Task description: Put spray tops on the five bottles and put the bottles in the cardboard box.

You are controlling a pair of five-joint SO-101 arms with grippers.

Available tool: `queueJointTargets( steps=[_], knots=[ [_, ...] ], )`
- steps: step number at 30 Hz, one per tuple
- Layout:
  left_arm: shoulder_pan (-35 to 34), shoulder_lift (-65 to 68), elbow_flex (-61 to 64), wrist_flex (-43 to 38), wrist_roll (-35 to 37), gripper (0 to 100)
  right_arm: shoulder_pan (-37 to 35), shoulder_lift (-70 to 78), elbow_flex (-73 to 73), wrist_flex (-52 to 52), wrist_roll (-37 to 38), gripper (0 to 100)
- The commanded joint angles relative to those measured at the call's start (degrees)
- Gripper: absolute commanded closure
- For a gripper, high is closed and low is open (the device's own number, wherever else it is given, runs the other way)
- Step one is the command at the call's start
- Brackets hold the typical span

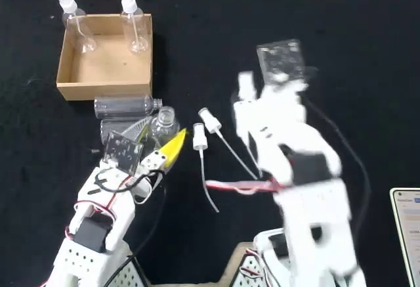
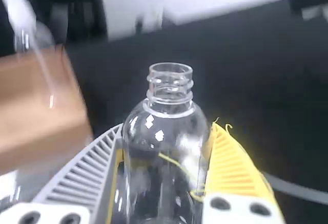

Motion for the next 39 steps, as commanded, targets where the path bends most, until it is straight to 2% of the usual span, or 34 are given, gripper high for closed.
queueJointTargets(
  steps=[1, 3, 6, 11, 15, 26, 30, 39],
  knots=[
    [2.15, -0.26, 1.27, -12.13, 0.53, 83, 0.7, -9.19, -9.36, 0.0, -4.22, 98.7],
    [2.07, 0.26, 1.8, -14.24, 0.53, 83, 0.62, -11.74, -13.14, -1.67, -8.26, 98.5],
    [2.15, -0.18, 1.8, -12.57, 0.53, 83, -2.9, -13.23, -15.16, -8.35, -11.43, 98.4],
    [1.98, -0.09, 1.8, -9.85, 0.62, 83, -12.57, -10.07, -14.99, -17.67, -11.43, 98.4],
    [1.89, 0.0, 1.8, -9.49, 0.62, 83, -17.05, -6.2, -14.81, -25.23, -11.43, 98.4],
    [2.07, 0.18, 1.8, -9.58, 0.53, 83, -20.04, 6.37, -14.81, -36.48, -11.69, 98.5],
    [2.07, 0.18, 1.8, -9.58, 0.53, 83, -23.03, 8.92, -14.73, -37.1, -11.43, 98.6],
    [1.98, 0.18, 1.8, -9.49, 0.35, 83, -23.12, 12.18, -13.41, -39.03, -11.34, 98.5]
  ],
)
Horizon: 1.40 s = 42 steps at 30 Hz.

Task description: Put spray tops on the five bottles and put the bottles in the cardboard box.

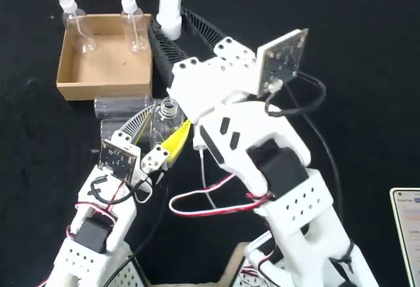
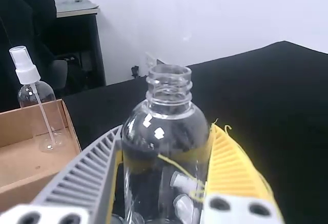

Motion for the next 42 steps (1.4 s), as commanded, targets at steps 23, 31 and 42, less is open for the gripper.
queueJointTargets(
  steps=[23, 31, 42],
  knots=[
    [0.13, 0.26, 1.27, 0.18, -0.09, 83, -0.62, -19.56, 30.99, -10.29, 7.56, 98.5],
    [0.13, 0.26, 1.27, 1.23, -0.18, 83, -0.79, -29.49, 34.86, -1.67, 10.81, 98.6],
    [0.31, 0.26, 1.27, 1.14, -0.18, 83, -0.97, -29.76, 34.24, 6.59, 10.81, 98.3]
  ],
)
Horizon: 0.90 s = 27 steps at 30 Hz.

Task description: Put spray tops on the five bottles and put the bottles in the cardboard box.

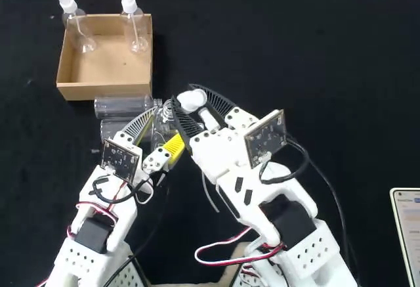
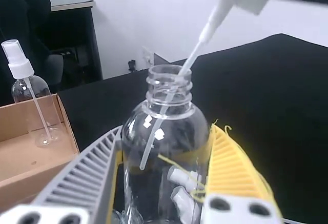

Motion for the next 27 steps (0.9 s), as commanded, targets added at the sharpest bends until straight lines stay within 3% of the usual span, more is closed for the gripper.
queueJointTargets(
  steps=[1, 9, 14, 27],
  knots=[
    [-0.04, 0.09, 1.27, -0.09, -0.18, 83, -0.44, 2.51, -1.8, -0.18, 0.53, 98.3],
    [-0.4, -0.18, 1.27, 0.0, 0.18, 83, -0.62, 13.76, -12.62, 5.8, 0.44, 98.3],
    [-0.31, -0.18, 1.27, 0.0, 0.18, 83, -5.54, 16.4, -16.22, 11.87, 0.44, 98.3],
    [-0.4, 0.09, 1.27, 0.18, 0.18, 83, -6.59, 17.45, -14.64, 10.2, 0.88, 98.2]
  ],
)
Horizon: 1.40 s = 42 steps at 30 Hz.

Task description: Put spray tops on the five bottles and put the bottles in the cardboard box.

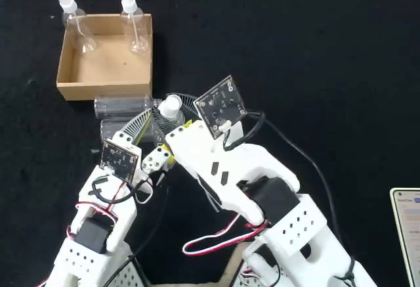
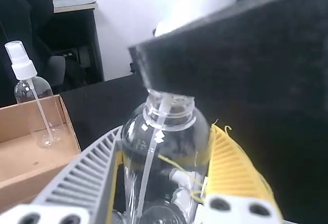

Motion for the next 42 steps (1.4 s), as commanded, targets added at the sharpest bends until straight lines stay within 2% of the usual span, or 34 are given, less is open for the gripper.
queueJointTargets(
  steps=[1, 3, 8, 15, 21, 23, 27, 31, 42],
  knots=[
    [-0.22, 0.09, 1.27, 0.18, 0.18, 83, -1.32, 0.13, -1.71, -0.79, 0.26, 98.2],
    [-0.22, 0.09, 1.27, 0.18, 0.18, 83, -1.32, 0.13, -1.71, -0.79, 0.18, 96.9],
    [-0.22, 0.09, 1.27, 0.18, 0.09, 83, -1.49, 0.13, -1.8, -0.79, 0.0, 82.6],
    [-0.22, -0.26, 1.27, 0.09, 0.18, 83, -1.67, 0.04, -4.35, -0.62, 0.0, 81.9],
    [-0.22, -0.09, 1.27, 0.09, 0.18, 83, -1.32, -0.04, -11.47, 7.12, 0.0, 81.9],
    [-0.22, -0.09, 1.27, 0.09, 0.18, 83, -1.23, -0.04, -14.37, 9.49, 0.35, 83.1],
    [-0.22, -0.09, 1.27, 0.09, 0.0, 83, 2.37, -0.04, -18.95, 12.4, 0.35, 98.8],
    [-0.22, -0.09, 1.27, 0.09, -0.09, 83, 6.33, 0.4, -17.71, 12.57, 0.0, 98.6],
    [-0.22, 0.0, 1.27, 0.09, 0.0, 83, 6.07, 0.48, -13.32, 14.15, -0.09, 98.7]
  ],
)
